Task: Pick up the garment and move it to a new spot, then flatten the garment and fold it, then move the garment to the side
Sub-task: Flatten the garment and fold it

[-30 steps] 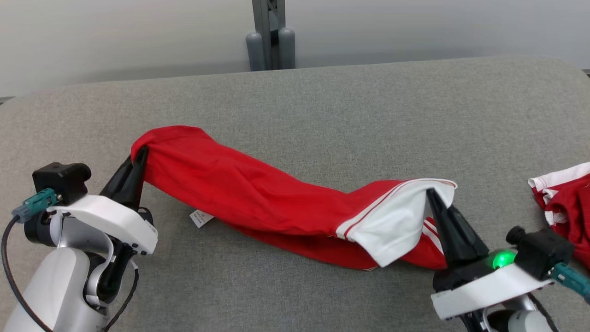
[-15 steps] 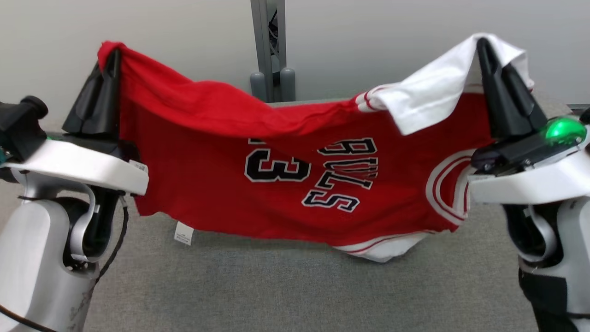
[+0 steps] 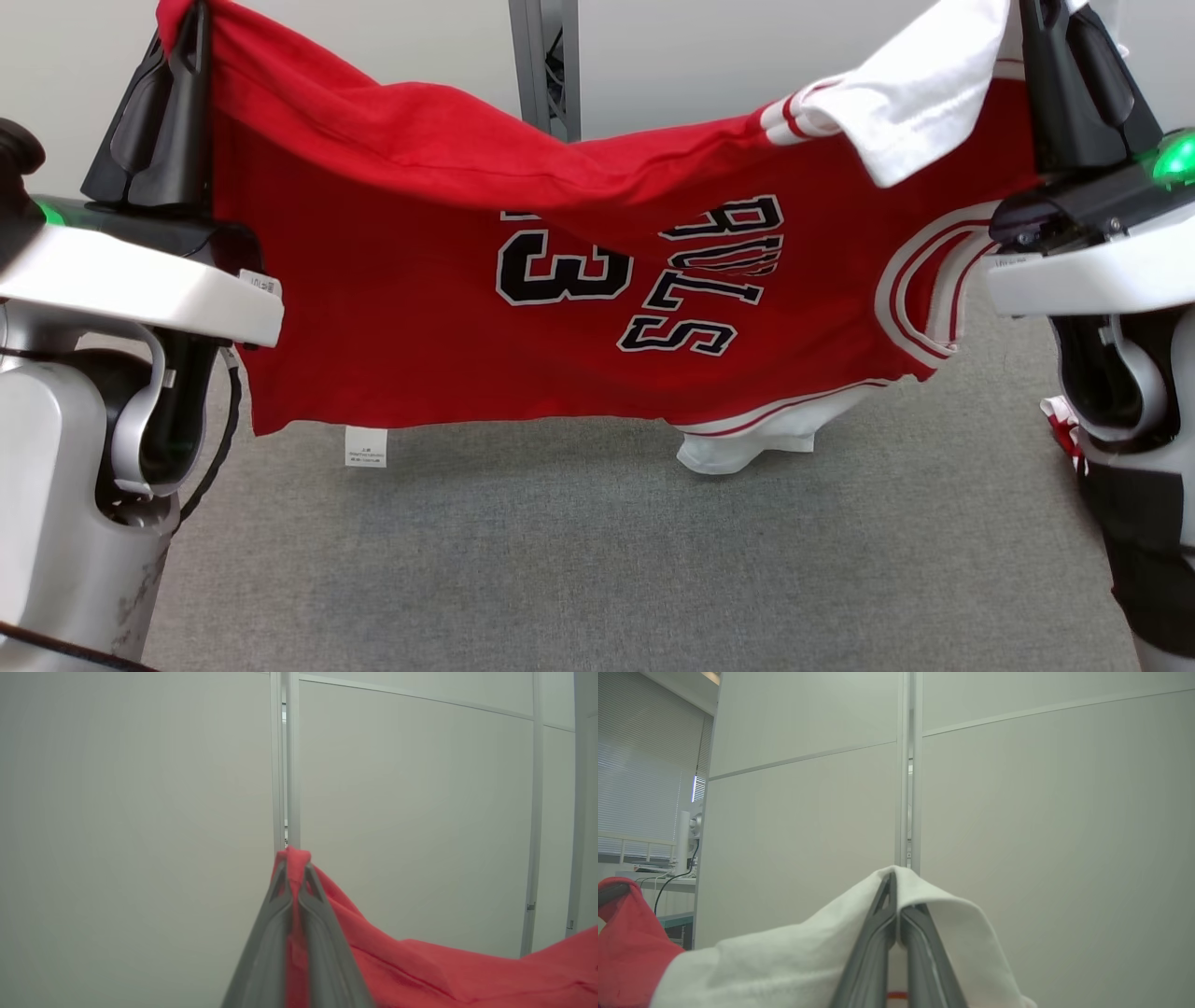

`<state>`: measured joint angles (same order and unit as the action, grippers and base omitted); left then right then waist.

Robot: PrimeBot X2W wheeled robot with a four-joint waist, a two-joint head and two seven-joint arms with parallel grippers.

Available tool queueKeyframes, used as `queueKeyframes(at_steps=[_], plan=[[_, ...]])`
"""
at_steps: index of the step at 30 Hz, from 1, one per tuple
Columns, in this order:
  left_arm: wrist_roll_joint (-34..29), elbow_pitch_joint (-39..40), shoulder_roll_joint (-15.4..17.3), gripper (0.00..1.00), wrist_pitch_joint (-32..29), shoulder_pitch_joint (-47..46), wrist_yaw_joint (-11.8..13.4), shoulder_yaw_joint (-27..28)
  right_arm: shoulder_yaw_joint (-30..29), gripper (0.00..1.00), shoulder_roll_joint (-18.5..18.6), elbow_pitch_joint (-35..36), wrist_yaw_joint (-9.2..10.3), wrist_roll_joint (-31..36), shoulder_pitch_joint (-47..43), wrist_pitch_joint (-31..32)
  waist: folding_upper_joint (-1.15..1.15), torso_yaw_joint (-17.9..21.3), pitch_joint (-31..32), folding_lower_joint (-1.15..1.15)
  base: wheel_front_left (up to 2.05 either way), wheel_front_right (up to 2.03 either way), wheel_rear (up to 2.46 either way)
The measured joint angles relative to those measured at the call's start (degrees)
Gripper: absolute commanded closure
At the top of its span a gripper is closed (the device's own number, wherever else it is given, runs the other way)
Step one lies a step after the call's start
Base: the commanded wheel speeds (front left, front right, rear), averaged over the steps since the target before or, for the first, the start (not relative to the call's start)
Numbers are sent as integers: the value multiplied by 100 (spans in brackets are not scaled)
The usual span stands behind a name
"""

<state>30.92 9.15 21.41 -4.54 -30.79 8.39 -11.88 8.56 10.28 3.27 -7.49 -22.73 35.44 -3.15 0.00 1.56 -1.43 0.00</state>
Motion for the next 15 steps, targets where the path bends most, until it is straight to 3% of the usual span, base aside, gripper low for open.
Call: queueKeyframes(at_steps=[7, 15], plan=[[123, -535, -79, 100, -2, -514, -203, -104, 185, 100, 21, -779, 0, -178, 809, -1, 0, 32, -271, 0, 0, 0, 0], [175, -2219, -278, 100, 27, -2285, -684, -249, 627, 100, 153, -2549, -1, -353, 2832, -364, 0, 24, -743, 0, 0, 0, 0]])
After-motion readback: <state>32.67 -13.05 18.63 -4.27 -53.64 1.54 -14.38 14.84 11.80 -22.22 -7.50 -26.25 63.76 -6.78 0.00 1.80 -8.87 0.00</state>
